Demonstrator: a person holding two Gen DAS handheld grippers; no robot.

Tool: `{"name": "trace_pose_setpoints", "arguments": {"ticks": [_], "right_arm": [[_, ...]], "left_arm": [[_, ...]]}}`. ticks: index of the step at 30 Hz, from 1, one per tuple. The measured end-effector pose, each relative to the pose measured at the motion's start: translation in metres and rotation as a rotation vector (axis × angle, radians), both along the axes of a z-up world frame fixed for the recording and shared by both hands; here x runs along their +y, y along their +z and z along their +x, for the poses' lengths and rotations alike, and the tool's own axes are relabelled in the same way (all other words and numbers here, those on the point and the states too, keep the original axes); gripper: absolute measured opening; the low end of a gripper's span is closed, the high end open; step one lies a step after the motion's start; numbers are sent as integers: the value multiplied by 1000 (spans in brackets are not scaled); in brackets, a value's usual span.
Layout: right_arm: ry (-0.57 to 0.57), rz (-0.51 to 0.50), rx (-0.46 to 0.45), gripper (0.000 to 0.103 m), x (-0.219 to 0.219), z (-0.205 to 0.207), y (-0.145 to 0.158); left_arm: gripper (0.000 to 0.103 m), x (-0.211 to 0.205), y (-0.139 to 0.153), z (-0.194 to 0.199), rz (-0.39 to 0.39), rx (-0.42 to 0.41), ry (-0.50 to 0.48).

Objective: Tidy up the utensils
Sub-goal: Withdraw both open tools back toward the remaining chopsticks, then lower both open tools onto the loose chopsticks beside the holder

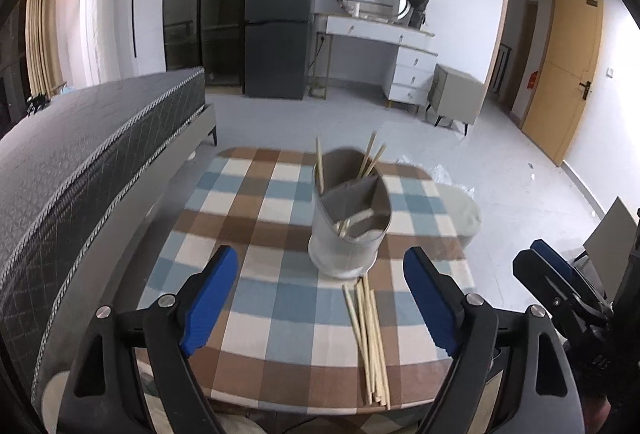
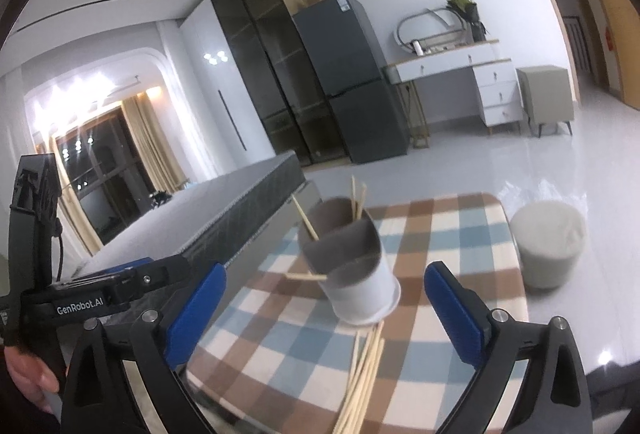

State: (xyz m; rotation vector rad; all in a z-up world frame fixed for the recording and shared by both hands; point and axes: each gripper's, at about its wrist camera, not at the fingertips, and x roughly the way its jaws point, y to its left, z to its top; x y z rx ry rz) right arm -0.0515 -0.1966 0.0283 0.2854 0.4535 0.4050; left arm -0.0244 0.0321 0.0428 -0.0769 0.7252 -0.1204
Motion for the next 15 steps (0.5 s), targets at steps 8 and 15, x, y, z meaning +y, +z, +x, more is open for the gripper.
{"name": "trace_pose_setpoints", "arguments": {"ticks": [8, 15], "right_arm": [[-13, -25, 177, 101, 3, 20, -57], [-25, -36, 297, 101, -1, 37, -91]], "left_arm": [[81, -2, -48, 10, 22, 84, -9], [81, -4, -91, 28, 23, 185, -9]]}}
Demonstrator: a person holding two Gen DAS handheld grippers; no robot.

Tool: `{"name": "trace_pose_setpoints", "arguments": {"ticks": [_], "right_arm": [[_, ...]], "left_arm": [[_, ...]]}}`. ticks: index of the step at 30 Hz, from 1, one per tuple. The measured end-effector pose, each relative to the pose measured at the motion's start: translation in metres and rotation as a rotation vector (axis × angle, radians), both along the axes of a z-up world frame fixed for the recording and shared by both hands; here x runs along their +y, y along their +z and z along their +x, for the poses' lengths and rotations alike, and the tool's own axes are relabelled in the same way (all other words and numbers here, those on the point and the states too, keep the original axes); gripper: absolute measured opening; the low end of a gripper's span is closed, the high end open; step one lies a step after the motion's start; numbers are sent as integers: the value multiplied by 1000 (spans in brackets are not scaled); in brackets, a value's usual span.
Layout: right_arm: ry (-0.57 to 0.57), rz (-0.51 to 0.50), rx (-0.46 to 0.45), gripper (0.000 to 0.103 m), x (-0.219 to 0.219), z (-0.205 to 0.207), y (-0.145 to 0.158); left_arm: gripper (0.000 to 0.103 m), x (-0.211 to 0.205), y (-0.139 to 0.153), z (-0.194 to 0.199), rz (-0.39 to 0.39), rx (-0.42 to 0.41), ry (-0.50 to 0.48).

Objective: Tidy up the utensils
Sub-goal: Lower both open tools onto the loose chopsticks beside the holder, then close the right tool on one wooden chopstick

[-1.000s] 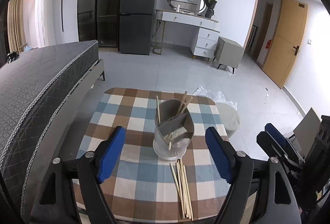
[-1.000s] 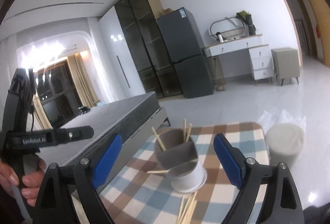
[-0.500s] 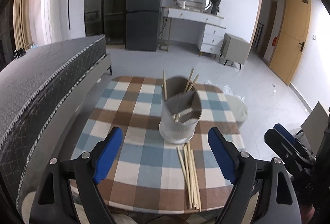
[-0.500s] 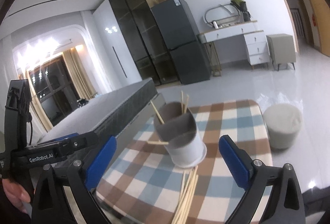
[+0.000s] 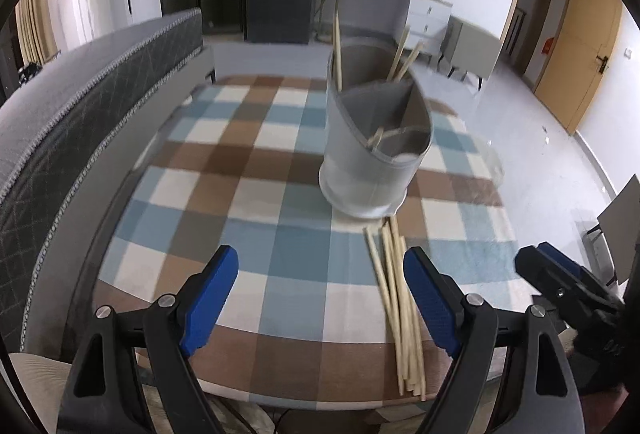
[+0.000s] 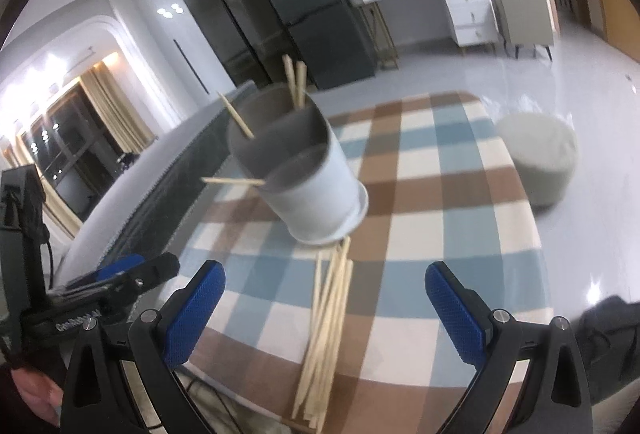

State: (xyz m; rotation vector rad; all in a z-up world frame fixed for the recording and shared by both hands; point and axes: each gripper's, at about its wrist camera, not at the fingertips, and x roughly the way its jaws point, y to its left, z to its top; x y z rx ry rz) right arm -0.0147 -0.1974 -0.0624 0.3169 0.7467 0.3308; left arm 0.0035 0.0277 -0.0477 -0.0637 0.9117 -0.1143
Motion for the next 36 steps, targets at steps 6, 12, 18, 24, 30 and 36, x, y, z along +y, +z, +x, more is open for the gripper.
{"name": "trace_pose_setpoints", "arguments": {"ticks": [6, 12, 18, 24, 30, 36], "right_arm": [[-15, -45, 133, 99, -2, 18, -30], [8, -27, 249, 67, -7, 40, -57], [56, 65, 314, 49, -1, 74, -68], [154, -53, 325, 42, 38, 106, -74], [145, -237, 335, 28, 67, 122, -84], [156, -363, 324, 4, 80, 117, -86]], "left_arm": [[81, -1, -45, 22, -29, 154, -2], [81, -5, -60, 35, -42, 219, 31], [81, 3, -69, 37, -66, 281, 64], [81, 16, -70, 36, -101, 305, 95], [81, 25, -70, 37, -133, 331, 114], [81, 33, -70, 41, -157, 344, 127]]}}
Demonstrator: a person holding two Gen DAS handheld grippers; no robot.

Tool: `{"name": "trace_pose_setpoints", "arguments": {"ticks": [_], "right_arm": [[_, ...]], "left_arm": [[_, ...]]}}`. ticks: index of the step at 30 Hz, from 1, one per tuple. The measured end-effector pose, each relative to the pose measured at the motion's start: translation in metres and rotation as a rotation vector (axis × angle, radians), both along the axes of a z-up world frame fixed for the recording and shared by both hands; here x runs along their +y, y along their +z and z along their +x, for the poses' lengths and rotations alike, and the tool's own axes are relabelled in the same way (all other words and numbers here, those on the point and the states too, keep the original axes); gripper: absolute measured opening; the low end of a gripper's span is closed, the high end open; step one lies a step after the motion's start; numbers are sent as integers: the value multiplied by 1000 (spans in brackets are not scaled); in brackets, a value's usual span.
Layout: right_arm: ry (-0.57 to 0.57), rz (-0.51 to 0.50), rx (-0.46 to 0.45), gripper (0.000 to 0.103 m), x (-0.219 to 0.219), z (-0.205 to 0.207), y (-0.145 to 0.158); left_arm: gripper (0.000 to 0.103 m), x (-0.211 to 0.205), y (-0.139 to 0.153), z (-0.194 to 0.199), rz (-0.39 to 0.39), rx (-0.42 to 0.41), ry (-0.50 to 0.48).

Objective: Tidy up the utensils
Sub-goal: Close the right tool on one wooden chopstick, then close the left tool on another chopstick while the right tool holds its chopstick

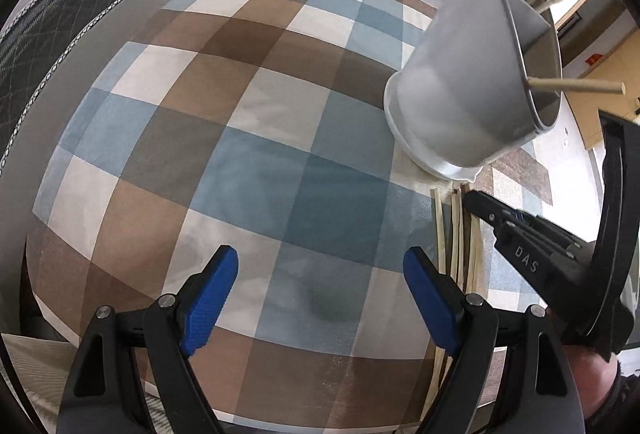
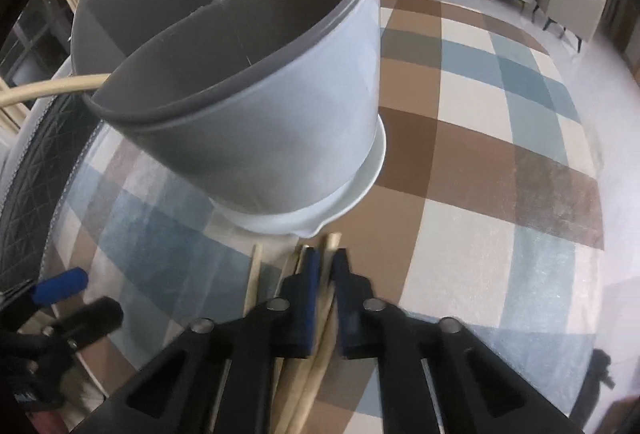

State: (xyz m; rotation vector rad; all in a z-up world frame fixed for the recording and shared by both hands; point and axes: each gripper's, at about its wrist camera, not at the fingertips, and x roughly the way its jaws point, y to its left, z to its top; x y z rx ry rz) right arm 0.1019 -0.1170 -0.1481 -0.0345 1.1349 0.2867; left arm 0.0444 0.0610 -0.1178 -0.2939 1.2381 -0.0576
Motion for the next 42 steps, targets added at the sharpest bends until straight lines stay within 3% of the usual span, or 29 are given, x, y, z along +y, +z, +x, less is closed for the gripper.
{"name": "trace_pose_setpoints", "arguments": {"ticks": [5, 15, 26, 32, 39, 42], "right_arm": [[-35, 45, -5, 4, -17, -9, 7], [-161, 304, -77, 4, -67, -22, 42], [-320, 589, -83, 4, -131, -38, 37], [-342, 659, -130, 4, -152, -41, 42], [-351, 653, -208, 4, -168, -48, 54], [-352, 655, -226, 4, -173, -48, 57]], "left_arm": [[81, 2, 2, 2, -8, -6, -7], [81, -10, 0, 5, -17, 8, -58], [81, -44, -17, 18, -31, 50, -107], [81, -64, -21, 26, 16, 55, -93], [81, -97, -32, 39, 213, 49, -116], [77, -106, -33, 46, 235, 57, -130]]}}
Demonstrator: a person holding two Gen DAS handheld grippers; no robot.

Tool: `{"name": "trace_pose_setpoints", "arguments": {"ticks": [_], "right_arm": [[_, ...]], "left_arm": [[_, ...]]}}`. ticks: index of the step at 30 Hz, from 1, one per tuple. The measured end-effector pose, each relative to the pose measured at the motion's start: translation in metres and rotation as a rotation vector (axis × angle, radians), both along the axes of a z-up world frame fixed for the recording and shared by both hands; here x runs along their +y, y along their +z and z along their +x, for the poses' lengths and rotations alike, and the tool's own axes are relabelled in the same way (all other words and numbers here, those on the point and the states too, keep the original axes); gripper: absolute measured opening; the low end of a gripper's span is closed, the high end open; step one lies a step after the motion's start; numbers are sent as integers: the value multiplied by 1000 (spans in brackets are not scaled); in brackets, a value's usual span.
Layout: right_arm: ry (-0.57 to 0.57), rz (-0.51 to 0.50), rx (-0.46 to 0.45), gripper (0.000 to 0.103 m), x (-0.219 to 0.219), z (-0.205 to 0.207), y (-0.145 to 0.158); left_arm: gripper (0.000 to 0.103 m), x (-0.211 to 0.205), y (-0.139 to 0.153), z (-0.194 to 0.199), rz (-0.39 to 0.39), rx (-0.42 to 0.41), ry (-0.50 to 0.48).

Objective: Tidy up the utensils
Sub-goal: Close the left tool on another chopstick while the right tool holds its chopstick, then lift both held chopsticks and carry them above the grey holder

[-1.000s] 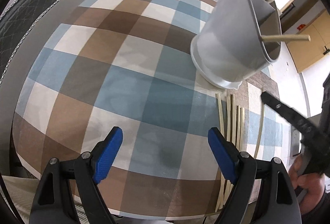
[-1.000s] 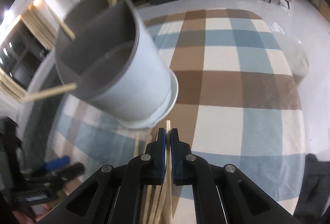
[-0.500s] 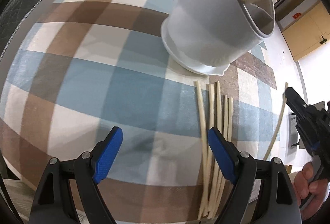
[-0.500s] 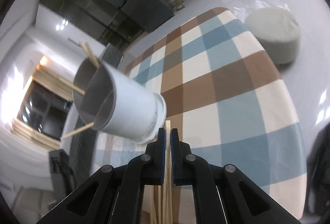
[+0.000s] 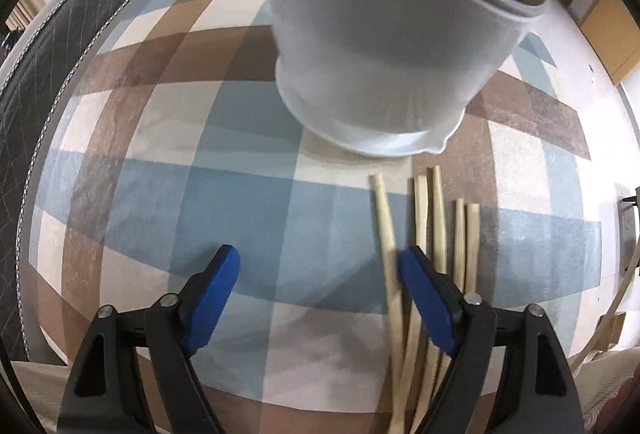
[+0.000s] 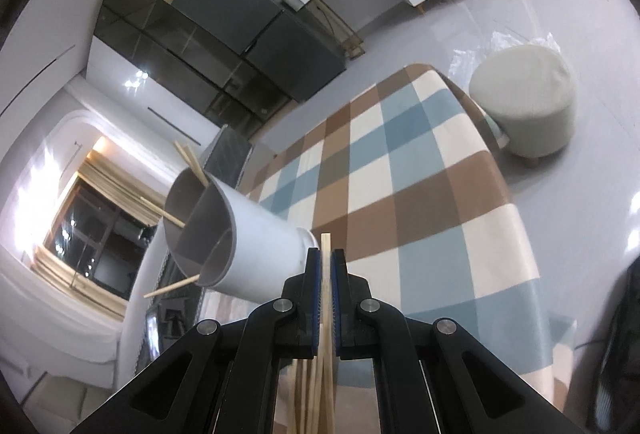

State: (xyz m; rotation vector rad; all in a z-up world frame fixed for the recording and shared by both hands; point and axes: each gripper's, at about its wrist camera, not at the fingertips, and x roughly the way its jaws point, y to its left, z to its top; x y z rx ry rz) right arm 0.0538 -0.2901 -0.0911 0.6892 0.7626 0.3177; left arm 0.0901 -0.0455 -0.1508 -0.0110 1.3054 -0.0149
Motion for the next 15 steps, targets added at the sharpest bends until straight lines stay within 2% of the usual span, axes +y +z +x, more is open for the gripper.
{"name": "trace_pose_setpoints", "arguments": {"ticks": [3, 5, 6, 8, 9, 15], "right_arm": [[0, 13, -4, 4, -4, -1, 1], [2, 28, -7, 4, -5, -1, 1], [4, 34, -11, 4, -5, -1, 2], [5, 34, -21, 4, -6, -3, 4], [8, 35, -28, 4, -6, -3, 5], [15, 23, -46, 4, -3, -9, 10]], "left_arm": [[63, -4, 2, 6, 1, 6, 5], [44, -8, 4, 9, 1, -4, -1], [39, -9, 5, 9, 1, -11, -10], [9, -12, 7, 9, -2, -15, -22], [4, -13, 7, 9, -9, -14, -20], [2, 0, 8, 5, -47, -51, 20]]}}
